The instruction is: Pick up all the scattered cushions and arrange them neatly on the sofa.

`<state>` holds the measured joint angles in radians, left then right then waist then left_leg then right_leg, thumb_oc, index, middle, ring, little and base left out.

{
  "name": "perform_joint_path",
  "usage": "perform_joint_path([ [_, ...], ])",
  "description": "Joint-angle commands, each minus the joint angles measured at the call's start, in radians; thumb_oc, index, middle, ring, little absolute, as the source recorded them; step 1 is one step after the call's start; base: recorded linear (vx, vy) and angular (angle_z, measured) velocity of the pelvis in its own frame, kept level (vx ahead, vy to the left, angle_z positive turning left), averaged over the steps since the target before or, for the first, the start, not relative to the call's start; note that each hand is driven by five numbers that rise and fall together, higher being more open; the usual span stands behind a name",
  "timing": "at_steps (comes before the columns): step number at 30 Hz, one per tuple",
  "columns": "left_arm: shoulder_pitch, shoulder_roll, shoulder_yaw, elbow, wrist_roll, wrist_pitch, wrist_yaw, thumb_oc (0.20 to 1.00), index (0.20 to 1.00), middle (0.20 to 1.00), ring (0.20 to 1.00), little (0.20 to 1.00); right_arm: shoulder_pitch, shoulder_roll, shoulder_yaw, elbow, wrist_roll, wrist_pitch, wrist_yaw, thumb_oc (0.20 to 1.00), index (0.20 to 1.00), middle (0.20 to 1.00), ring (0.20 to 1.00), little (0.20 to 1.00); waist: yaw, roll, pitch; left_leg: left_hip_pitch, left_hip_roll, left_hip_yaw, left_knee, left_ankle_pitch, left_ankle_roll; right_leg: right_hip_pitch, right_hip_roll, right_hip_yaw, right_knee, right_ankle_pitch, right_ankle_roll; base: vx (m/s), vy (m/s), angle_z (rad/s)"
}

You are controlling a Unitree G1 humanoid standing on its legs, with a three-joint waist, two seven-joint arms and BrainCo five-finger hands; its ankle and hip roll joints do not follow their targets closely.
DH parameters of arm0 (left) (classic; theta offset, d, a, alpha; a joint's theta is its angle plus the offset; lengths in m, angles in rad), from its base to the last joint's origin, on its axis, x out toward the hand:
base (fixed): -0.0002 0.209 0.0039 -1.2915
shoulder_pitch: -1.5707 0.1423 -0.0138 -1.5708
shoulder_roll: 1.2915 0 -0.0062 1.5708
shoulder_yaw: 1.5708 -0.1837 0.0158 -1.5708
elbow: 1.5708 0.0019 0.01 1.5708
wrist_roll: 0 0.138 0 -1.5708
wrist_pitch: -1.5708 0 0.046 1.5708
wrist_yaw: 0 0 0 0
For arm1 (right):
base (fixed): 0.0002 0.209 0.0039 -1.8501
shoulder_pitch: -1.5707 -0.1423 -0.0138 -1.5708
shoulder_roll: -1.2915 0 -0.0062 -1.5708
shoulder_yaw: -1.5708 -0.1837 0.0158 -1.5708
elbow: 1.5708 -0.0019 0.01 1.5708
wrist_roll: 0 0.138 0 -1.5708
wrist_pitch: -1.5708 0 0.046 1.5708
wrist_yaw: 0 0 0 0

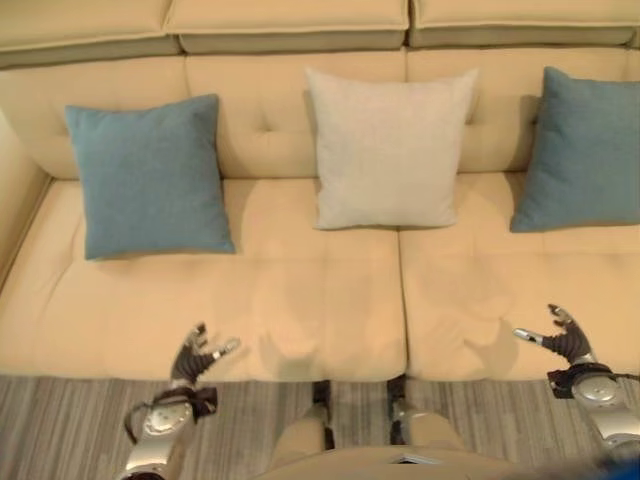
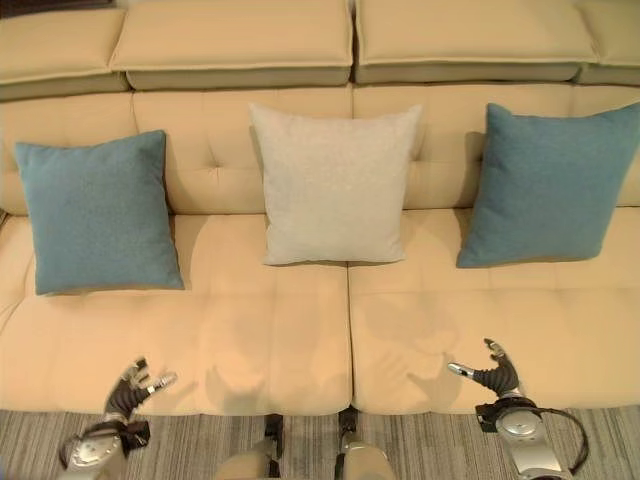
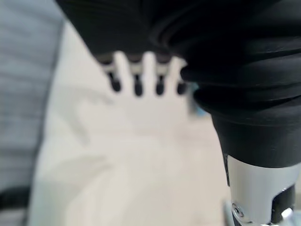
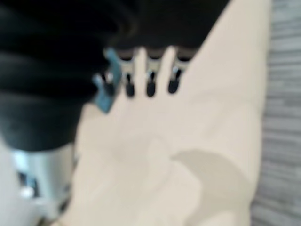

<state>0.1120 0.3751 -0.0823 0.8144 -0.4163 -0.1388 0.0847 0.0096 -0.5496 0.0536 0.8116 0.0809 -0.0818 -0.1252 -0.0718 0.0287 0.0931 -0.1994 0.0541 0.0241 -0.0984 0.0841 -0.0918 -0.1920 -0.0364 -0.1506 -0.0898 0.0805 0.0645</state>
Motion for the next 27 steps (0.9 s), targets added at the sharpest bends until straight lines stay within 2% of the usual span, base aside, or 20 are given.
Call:
perform_joint_path([
  [1,-0.13,0.043,0.025,0.084,0.116,0.02,-0.007,1.0,1.0,1.0,1.0,1.0,-0.119,-0.002,0.029,0.053,-0.037,-0.014,0.012,1.0,1.0,1.0,1.0,1.0,0.004,-0.048,0.011,0.1,0.015,0.049,0.011,-0.017,-0.04,0.044,-0.053,0.004,0.003,0.006,0.099,-0.01,0.011,-0.06],
  [2,-0.131,0.043,0.026,0.086,0.116,0.019,-0.007,1.0,1.0,1.0,1.0,1.0,-0.12,-0.002,0.03,0.053,-0.037,-0.014,0.012,1.0,1.0,1.0,1.0,1.0,0.004,-0.048,0.013,0.102,0.016,0.05,0.011,-0.018,-0.04,0.046,-0.053,0.005,0.003,0.005,0.099,-0.01,0.034,-0.1],
  [3,-0.123,0.012,0.05,0.222,0.154,0.037,-0.005,1.0,1.0,1.0,1.0,1.0,-0.109,0.035,0.039,0.14,-0.047,-0.007,0.019,1.0,1.0,1.0,1.0,1.0,0.008,-0.049,0.002,0.124,0.015,0.055,0.011,-0.022,-0.034,0.064,-0.052,0.009,0.003,0.006,0.101,-0.01,0.042,-0.12],
  [4,-0.121,0.003,0.05,0.271,0.183,0.048,-0.01,1.0,1.0,1.0,1.0,1.0,-0.106,0.051,0.035,0.179,-0.039,-0.002,0.026,1.0,1.0,1.0,1.0,1.0,0.009,-0.049,-0.004,0.136,0.014,0.059,0.011,-0.027,-0.031,0.073,-0.051,0.013,0.003,0.005,0.101,-0.01,0.051,-0.17],
  [9,-0.101,-0.04,0.057,0.445,0.306,0.091,-0.016,1.0,1.0,1.0,1.0,1.0,-0.089,0.12,0.038,0.371,-0.046,0.026,0.053,1.0,1.0,1.0,1.0,1.0,0.014,-0.054,-0.033,0.194,0.002,0.073,0.011,-0.051,-0.008,0.119,-0.054,0.026,0.003,0.003,0.109,0.0,0.06,-0.2],
  [15,-0.092,-0.057,0.068,0.484,0.32,0.106,-0.023,1.0,1.0,1.0,1.0,1.0,-0.069,0.155,0.019,0.467,-0.05,0.058,0.068,1.0,1.0,1.0,1.0,1.0,0.025,-0.058,-0.046,0.237,-0.013,0.08,0.011,-0.075,0.013,0.154,-0.062,0.047,0.003,0.004,0.117,-0.01,0.086,-0.14],
  [20,-0.124,-0.068,0.04,0.456,0.302,0.102,-0.024,1.0,1.0,1.0,1.0,1.0,-0.068,0.194,0.022,0.508,-0.056,0.082,0.068,1.0,1.0,1.0,1.0,1.0,0.027,-0.073,-0.024,0.229,-0.049,0.066,0.011,-0.082,0.051,0.123,-0.084,0.067,0.028,0.052,0.137,-0.16,0.143,-0.21],
  [21,-0.142,-0.054,0.034,0.446,0.289,0.099,-0.018,1.0,1.0,1.0,1.0,1.0,-0.083,0.206,0.04,0.503,-0.06,0.085,0.068,1.0,1.0,1.0,1.0,1.0,0.033,-0.063,0.003,0.215,-0.038,0.068,0.011,-0.067,0.063,0.084,-0.081,0.057,0.143,0.016,0.132,-0.46,0.12,-0.47],
  [22,-0.155,-0.045,0.029,0.442,0.275,0.096,-0.015,1.0,1.0,1.0,1.0,1.0,-0.092,0.217,0.055,0.506,-0.063,0.081,0.068,1.0,1.0,1.0,1.0,1.0,0.038,-0.046,0.008,0.193,-0.023,0.062,0.011,-0.044,0.073,0.1,-0.063,0.083,0.278,-0.07,0.108,-0.37,0.074,-0.63],
  [23,-0.155,-0.045,0.029,0.442,0.275,0.096,-0.015,1.0,1.0,1.0,1.0,1.0,-0.092,0.217,0.055,0.506,-0.063,0.081,0.068,1.0,1.0,1.0,1.0,1.0,0.037,-0.048,0.009,0.195,-0.024,0.063,0.011,-0.045,0.073,0.1,-0.064,0.083,0.282,-0.073,0.108,-0.25,0.035,-0.41],
  [25,-0.16,-0.04,0.03,0.448,0.266,0.098,-0.014,1.0,1.0,1.0,1.0,1.0,-0.098,0.22,0.062,0.507,-0.069,0.082,0.067,1.0,1.0,1.0,1.0,1.0,0.047,-0.043,0.003,0.18,-0.015,0.06,0.011,-0.033,0.077,0.111,-0.059,0.094,0.386,-0.098,0.099,-0.15,-0.038,0.07],
  [27,-0.162,-0.039,0.03,0.454,0.268,0.1,-0.014,1.0,1.0,1.0,1.0,1.0,-0.094,0.224,0.059,0.504,-0.061,0.084,0.067,1.0,1.0,1.0,1.0,1.0,0.064,-0.06,-0.007,0.168,-0.019,0.06,0.011,-0.025,0.069,0.183,-0.065,0.069,0.286,-0.117,0.091,-0.12,-0.105,-0.2],
])
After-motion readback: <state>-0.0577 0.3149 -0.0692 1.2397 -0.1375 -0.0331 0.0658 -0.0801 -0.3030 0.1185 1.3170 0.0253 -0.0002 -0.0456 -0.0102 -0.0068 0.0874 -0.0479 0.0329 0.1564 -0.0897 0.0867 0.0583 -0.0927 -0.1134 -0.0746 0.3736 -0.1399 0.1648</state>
